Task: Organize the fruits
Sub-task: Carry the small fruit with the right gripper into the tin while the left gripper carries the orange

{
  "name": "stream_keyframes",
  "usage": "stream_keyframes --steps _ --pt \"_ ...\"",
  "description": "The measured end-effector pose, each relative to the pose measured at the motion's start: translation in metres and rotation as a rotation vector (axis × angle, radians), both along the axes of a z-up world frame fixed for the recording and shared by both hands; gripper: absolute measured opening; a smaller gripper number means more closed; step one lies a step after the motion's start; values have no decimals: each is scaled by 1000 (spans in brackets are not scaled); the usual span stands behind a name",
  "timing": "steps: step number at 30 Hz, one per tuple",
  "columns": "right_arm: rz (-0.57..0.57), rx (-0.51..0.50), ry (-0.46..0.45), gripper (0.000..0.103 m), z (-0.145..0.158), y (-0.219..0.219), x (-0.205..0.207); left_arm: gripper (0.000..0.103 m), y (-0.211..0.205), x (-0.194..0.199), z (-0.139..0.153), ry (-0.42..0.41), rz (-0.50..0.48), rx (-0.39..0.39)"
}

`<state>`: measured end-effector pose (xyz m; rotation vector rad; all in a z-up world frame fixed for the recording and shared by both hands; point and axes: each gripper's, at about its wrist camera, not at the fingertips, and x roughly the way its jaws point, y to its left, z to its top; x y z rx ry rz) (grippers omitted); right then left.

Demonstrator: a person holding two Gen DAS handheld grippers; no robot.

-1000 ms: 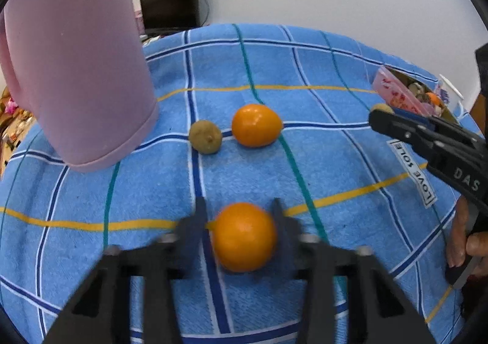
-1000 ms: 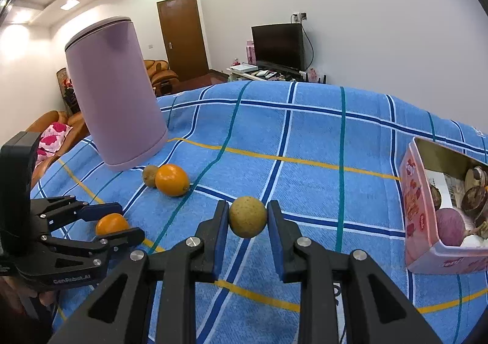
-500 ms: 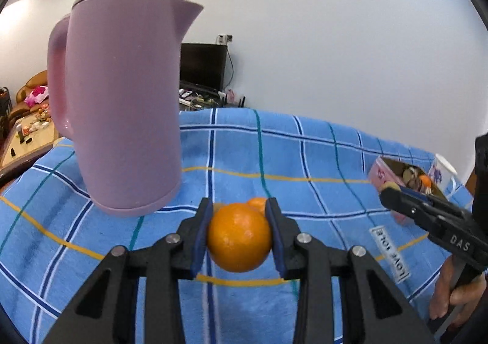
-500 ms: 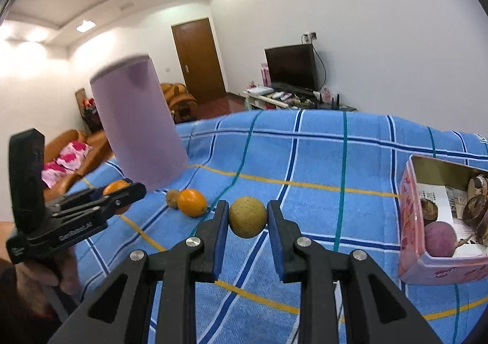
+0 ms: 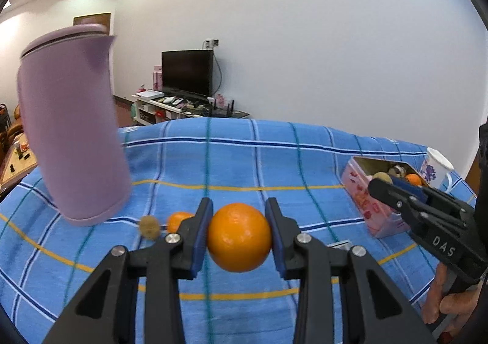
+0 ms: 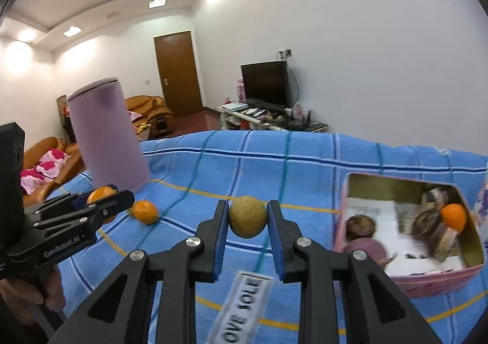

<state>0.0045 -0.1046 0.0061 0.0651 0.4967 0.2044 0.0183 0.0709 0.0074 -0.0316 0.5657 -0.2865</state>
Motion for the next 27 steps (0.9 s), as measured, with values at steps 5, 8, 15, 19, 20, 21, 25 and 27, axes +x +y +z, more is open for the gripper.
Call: stream_keyframes --steps 5,8,15,19,20,21,25,27 --pt "-30 -1 -7 27 1 -24 0 37 -27 2 5 -7 -12 -7" --pt "-51 -5 -15 27 2 -38 -1 37 -43 3 7 -12 -17 -3" --pt "-97 -35 -34 27 5 -65 -3 37 -83 7 12 -24 -38 8" --pt "-128 -45 -42 27 6 -82 -4 37 -105 10 12 -29 -53 9" --pt "-137 -51 -46 27 7 -86 -4 37 -111 10 13 -32 -57 11" --pt "-144 -55 -48 27 7 -89 -4 37 -117 10 13 -36 -61 14" --pt "-170 -77 -60 27 9 -102 -5 37 -137 13 12 -36 -76 15" --pt "-183 -91 -63 27 9 -108 -4 37 -147 14 12 -34 -84 14"
